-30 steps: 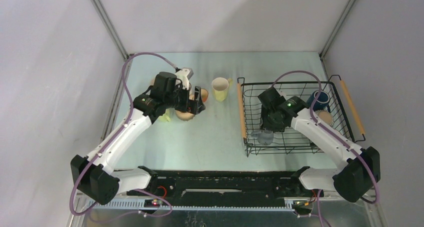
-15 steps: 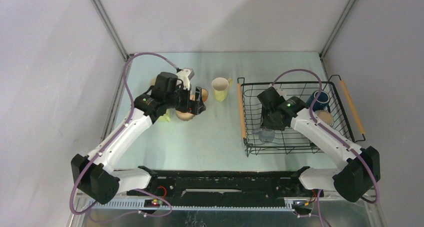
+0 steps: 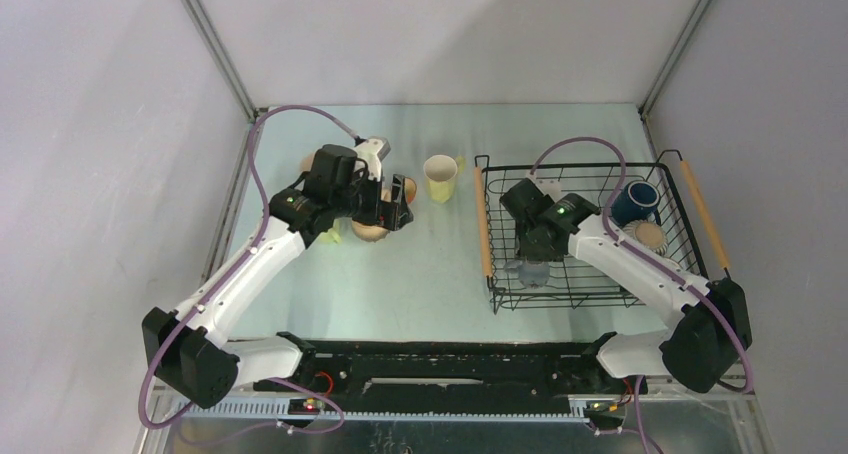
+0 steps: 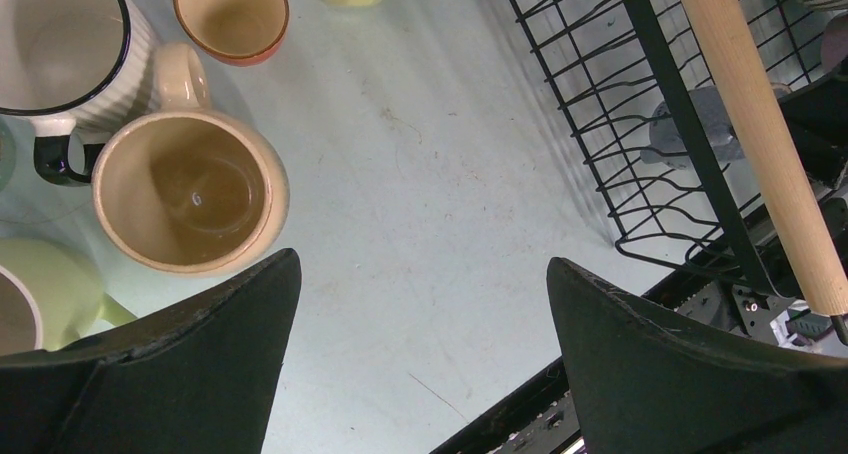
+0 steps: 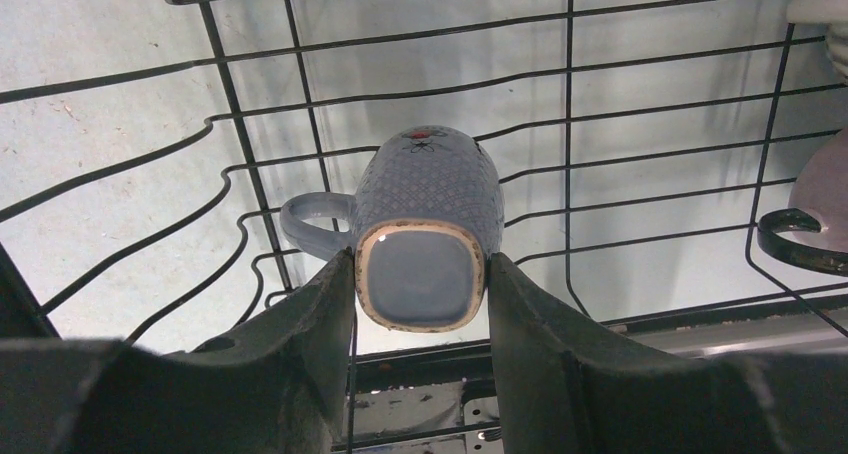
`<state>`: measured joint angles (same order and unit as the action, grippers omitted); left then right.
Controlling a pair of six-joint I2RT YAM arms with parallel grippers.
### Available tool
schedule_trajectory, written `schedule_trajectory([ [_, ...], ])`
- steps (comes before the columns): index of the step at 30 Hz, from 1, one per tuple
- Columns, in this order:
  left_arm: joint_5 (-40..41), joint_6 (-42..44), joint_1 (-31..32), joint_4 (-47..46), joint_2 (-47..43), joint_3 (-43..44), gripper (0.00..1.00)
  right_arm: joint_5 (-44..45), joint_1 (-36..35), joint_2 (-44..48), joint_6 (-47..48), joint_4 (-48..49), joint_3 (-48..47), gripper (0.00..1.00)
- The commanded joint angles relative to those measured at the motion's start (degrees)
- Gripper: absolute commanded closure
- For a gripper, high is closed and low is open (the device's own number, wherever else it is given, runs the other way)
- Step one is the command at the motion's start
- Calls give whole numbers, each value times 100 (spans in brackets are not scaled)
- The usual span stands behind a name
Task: Unload the cups from the dish rack
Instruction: Adjust the cup in the dish rack, then unload the cup from the dish rack.
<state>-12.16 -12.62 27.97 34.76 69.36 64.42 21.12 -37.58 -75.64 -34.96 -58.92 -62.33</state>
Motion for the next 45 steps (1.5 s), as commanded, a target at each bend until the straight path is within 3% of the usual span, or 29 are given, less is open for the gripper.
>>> schedule_trajectory([
  [1,47,-50,47,-189,-16,-215,0,143,-106,-24,-56,72,-233,45],
  [17,45,-39,86,-167,15,-211,0,-229,-131,301,401,331,-76,18],
  [27,54,-39,110,-162,29,-210,0,-632,56,524,361,536,35,17],
  [36,74,-39,147,-154,30,-211,0,-413,170,586,-604,236,27,17],
  [45,44,-39,182,-154,-10,-200,0,-170,139,606,-2563,-214,27,17],
])
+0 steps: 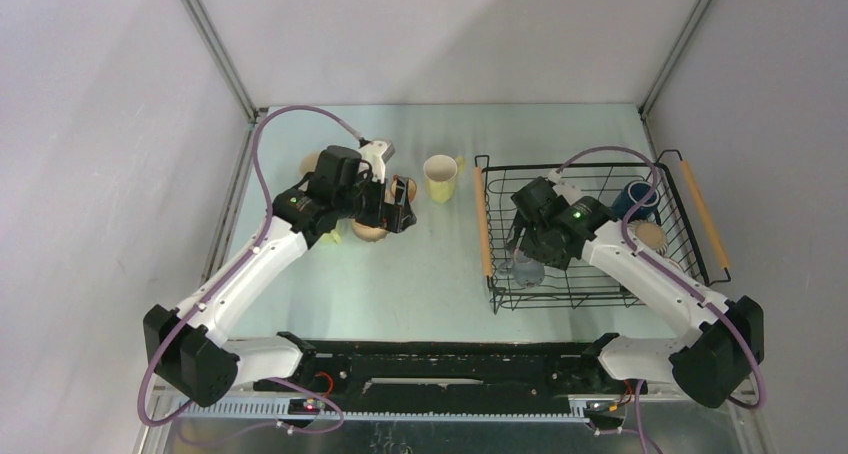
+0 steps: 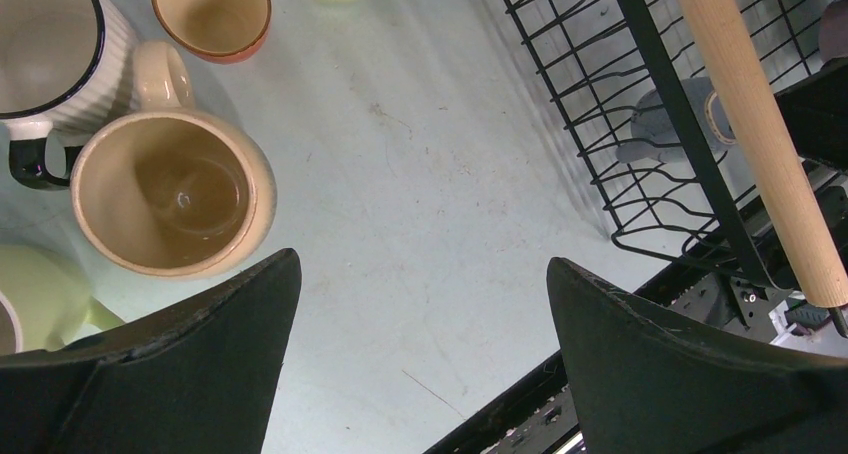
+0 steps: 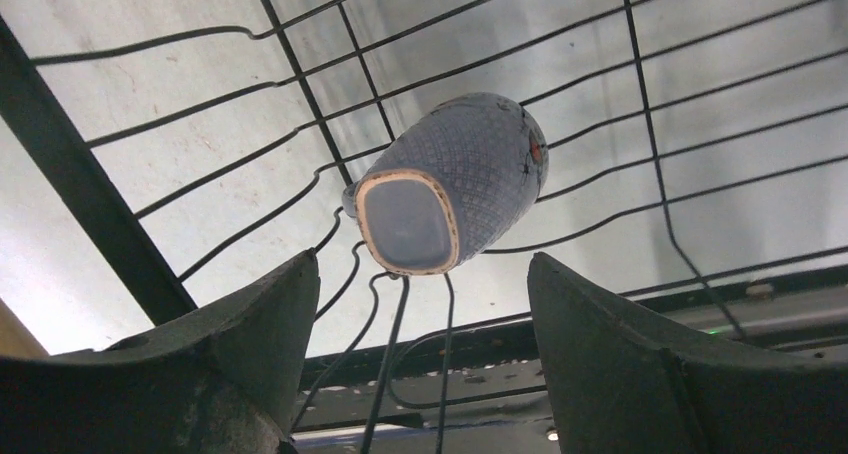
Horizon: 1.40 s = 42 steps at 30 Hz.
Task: Unload the cups from the dish rack
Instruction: Unload the cup from the dish rack.
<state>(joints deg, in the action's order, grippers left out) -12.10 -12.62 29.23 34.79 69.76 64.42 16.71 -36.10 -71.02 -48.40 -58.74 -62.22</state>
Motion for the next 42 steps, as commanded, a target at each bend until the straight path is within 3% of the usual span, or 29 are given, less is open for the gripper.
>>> schedule_trajectory([
  [1,15,-39,56,-156,-60,-202,0,293,-11,100,-1483,-298,16,17],
  [12,-22,-49,135,-160,-153,-201,0,142,341,-462,-3258,-1417,-374,13],
  [18,-26,-56,152,-173,-216,-211,0,-2,452,-140,-3693,-1243,-422,6],
  [42,-82,-65,183,-200,-269,-211,0,-827,890,-711,-4274,-803,-418,6],
])
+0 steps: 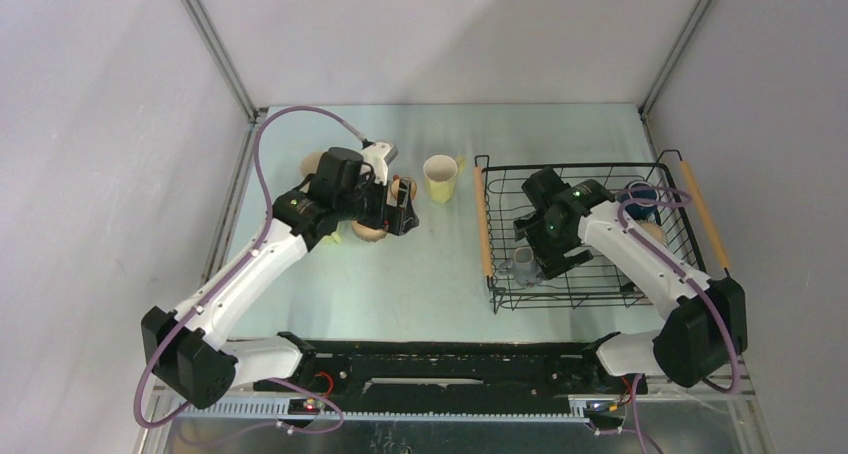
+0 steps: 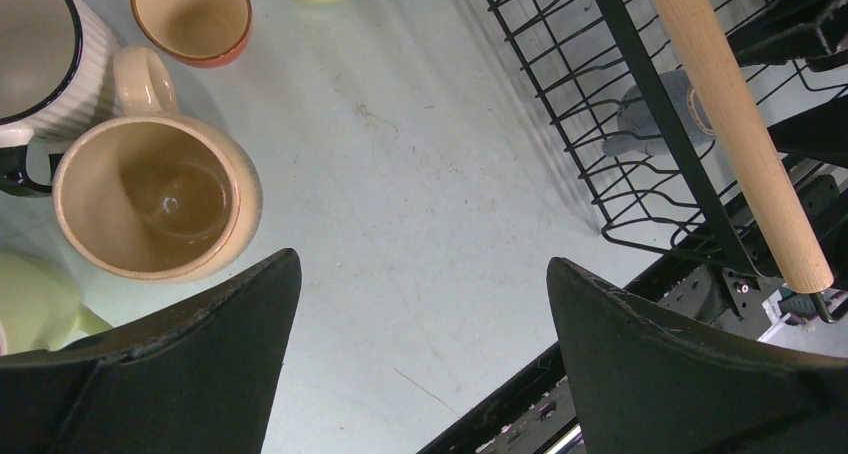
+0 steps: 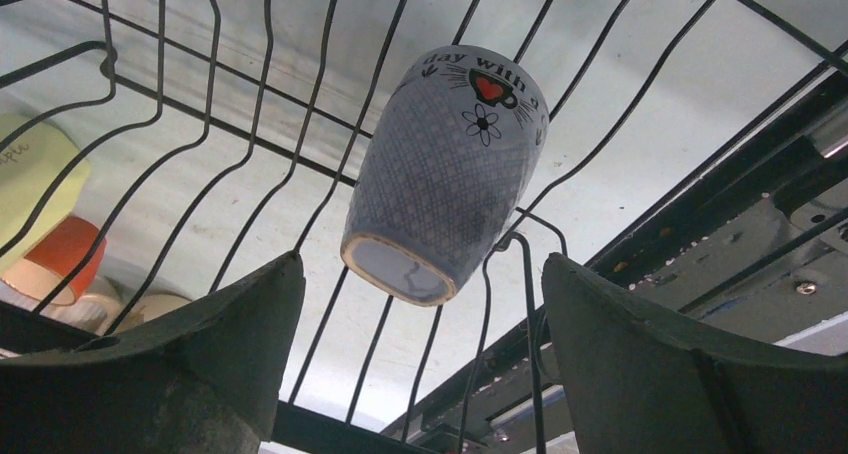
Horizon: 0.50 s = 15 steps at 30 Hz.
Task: Unload the cups from the dish rack
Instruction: Unload the cup from the dish rack.
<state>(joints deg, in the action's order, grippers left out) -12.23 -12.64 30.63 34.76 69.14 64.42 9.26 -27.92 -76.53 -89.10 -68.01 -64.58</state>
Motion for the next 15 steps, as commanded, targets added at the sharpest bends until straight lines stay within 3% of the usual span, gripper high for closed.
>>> schedule_trajectory([
  [1,-61,-55,48,-198,-208,-209,0,-115,79,-209,-200,161,-186,6],
  [15,-55,-55,48,-198,-180,-228,0,-382,144,-644,-82,491,288,12],
])
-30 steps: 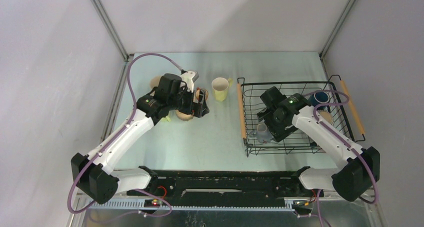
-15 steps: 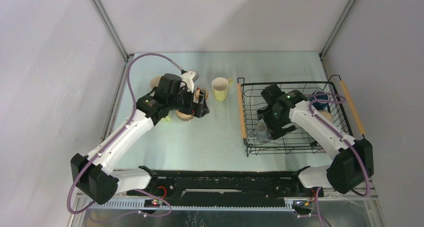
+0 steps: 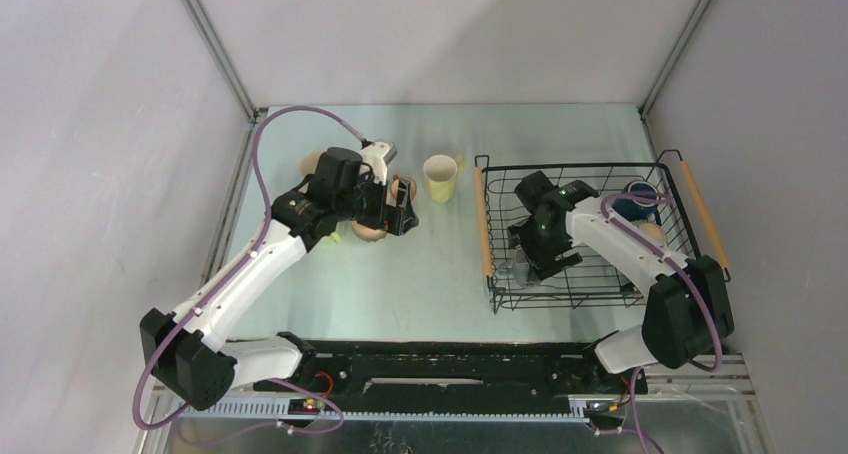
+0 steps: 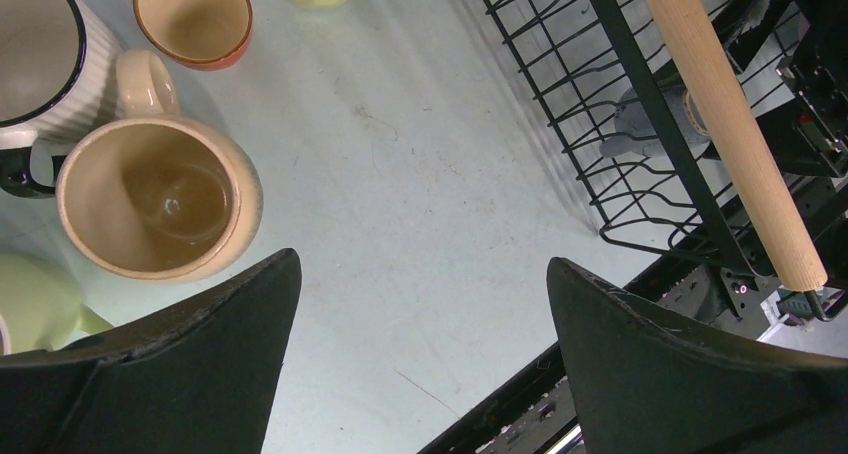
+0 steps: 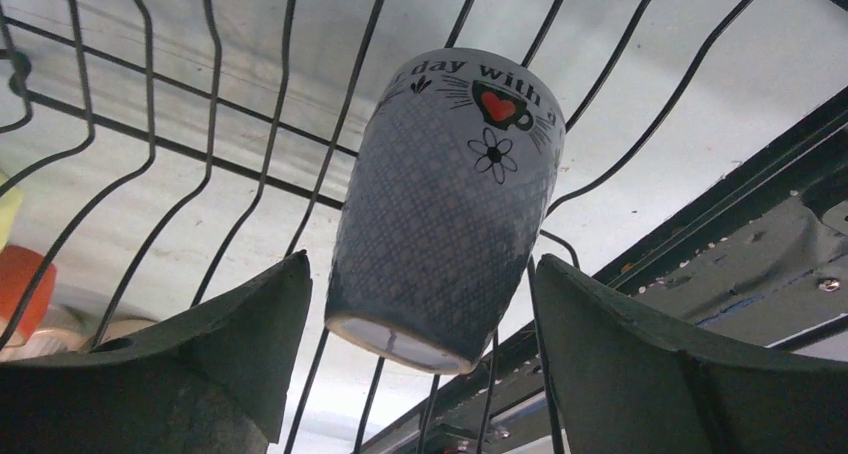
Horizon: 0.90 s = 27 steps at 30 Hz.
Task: Unload the cups from the dish rack
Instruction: Unload the cup from the dish rack.
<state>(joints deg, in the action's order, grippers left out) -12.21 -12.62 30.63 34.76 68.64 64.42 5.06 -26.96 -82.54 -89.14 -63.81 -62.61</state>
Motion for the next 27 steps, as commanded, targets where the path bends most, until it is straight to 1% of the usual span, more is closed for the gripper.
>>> schedule_trajectory([
  [1,-54,-64,48,-196,-124,-226,0,70,63,-43,-77,57,106,12],
  [3,-52,-65,57,-197,-116,-224,0,103,98,-33,-50,57,155,14],
  [6,-43,-65,62,-198,-111,-227,0,109,153,-10,5,100,215,20],
  [9,-38,-65,66,-194,-89,-237,0,131,156,52,82,159,217,40],
  [14,-15,-65,73,-198,-56,-237,0,207,220,304,308,250,221,80],
  [17,-18,-65,74,-198,-21,-228,0,207,346,527,469,273,216,97],
  [18,-31,-72,74,-198,-8,-216,0,210,391,608,524,273,220,100],
  [27,-158,-164,70,-207,35,-144,0,495,543,1032,1125,114,-174,100],
])
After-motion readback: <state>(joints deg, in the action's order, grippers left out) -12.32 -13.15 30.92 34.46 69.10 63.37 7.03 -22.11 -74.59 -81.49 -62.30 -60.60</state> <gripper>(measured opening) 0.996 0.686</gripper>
